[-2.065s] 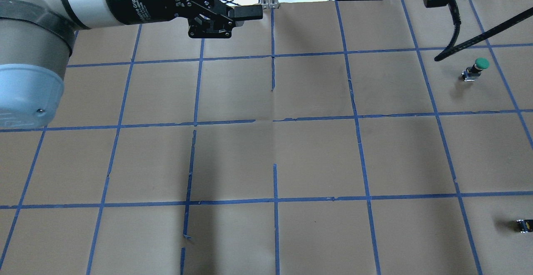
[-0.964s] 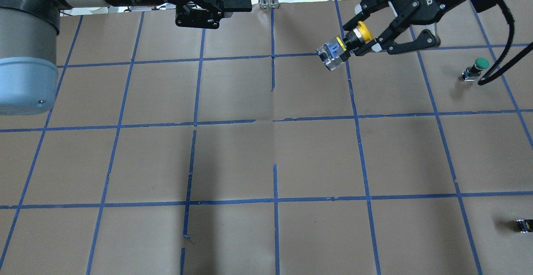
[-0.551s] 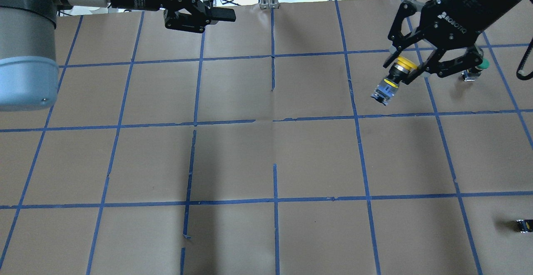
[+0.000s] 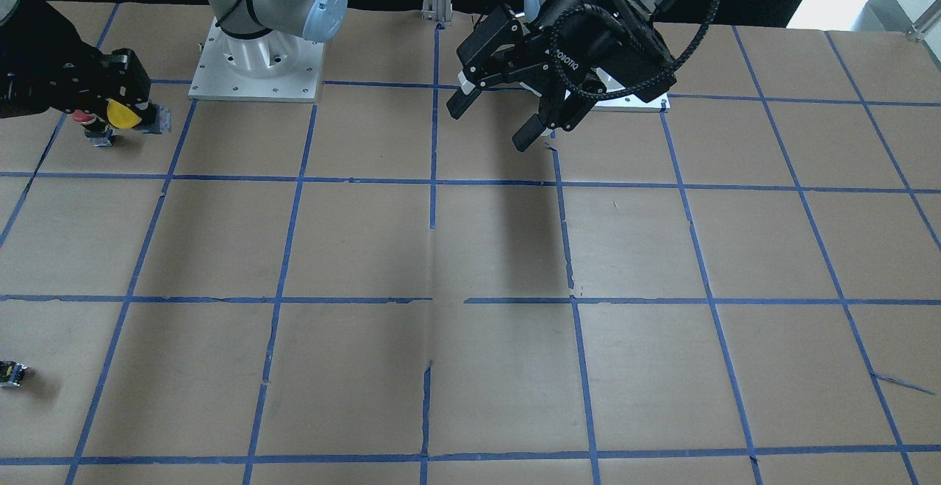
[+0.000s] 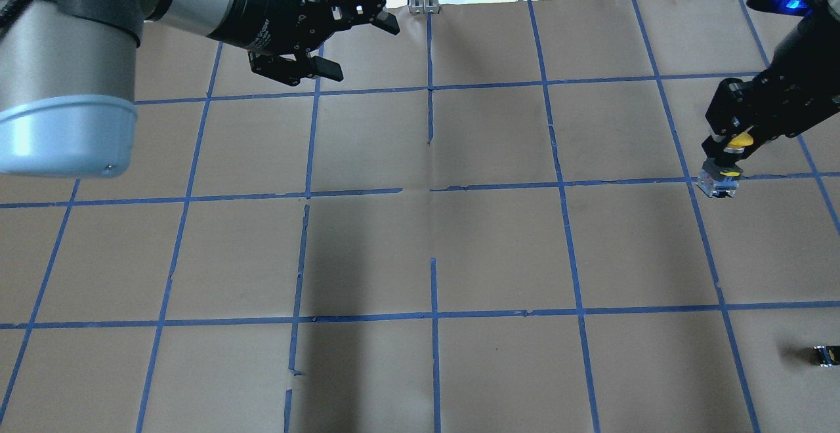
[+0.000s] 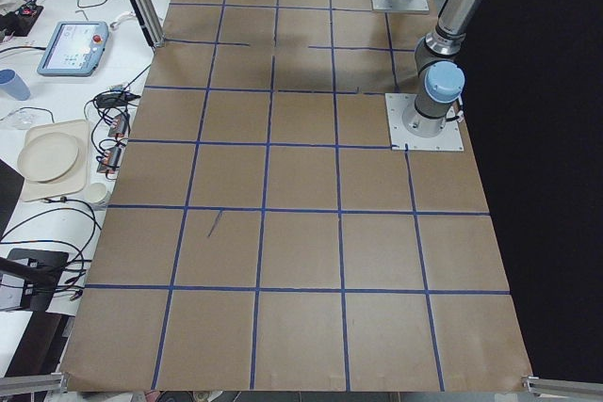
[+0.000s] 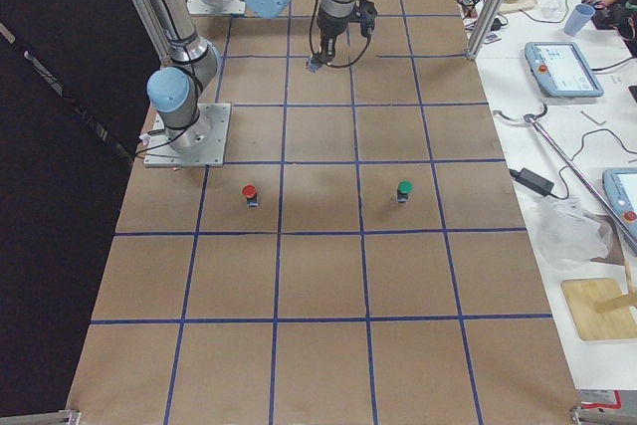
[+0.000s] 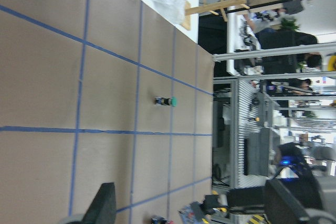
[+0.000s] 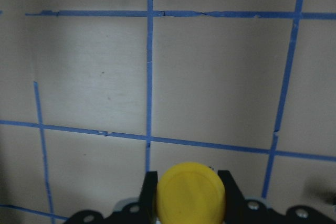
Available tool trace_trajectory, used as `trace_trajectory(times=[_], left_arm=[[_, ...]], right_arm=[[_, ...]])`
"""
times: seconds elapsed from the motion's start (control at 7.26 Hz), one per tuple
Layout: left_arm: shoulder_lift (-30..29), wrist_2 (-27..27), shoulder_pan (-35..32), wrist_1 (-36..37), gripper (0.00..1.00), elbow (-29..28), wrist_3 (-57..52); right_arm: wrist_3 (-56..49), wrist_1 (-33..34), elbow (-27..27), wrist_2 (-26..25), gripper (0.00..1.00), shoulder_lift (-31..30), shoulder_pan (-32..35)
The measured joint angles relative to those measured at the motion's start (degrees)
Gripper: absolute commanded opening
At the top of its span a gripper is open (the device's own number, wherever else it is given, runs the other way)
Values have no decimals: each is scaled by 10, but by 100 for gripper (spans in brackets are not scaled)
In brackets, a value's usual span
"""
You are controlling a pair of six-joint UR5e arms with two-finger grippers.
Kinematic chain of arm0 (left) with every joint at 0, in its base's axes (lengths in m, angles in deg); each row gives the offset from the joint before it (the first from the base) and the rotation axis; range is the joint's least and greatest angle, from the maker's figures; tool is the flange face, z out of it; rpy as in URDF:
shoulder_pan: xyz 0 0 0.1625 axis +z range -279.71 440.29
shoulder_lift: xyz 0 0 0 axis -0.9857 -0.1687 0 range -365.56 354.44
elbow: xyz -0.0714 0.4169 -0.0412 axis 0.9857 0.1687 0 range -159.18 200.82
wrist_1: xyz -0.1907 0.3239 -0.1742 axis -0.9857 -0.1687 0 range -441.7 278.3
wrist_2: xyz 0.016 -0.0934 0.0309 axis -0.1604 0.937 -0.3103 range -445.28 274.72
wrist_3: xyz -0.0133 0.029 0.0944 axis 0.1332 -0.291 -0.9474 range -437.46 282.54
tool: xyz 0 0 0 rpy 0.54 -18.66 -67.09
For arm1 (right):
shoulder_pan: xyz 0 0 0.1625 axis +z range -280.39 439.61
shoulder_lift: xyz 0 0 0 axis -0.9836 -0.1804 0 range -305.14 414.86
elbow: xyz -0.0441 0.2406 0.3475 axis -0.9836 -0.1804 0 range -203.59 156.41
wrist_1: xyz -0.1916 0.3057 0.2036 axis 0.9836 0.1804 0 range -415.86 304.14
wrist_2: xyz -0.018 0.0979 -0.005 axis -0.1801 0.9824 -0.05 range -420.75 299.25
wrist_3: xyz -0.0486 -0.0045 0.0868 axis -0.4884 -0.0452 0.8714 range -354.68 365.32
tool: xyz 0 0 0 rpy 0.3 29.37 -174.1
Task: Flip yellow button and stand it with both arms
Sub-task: 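Lower the button upright with the right gripper while the left arm withdraws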
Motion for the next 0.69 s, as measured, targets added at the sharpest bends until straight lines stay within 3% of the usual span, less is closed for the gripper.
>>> trace_trajectory(times=[0.41, 0.69], left_arm=[[2, -223, 0, -231, 100, -95, -162], [-1, -299, 33, -341, 100, -148, -212]], right_arm=[[-300, 141, 80, -15, 9, 1, -76], [-511, 253, 141, -6, 8, 2, -138]])
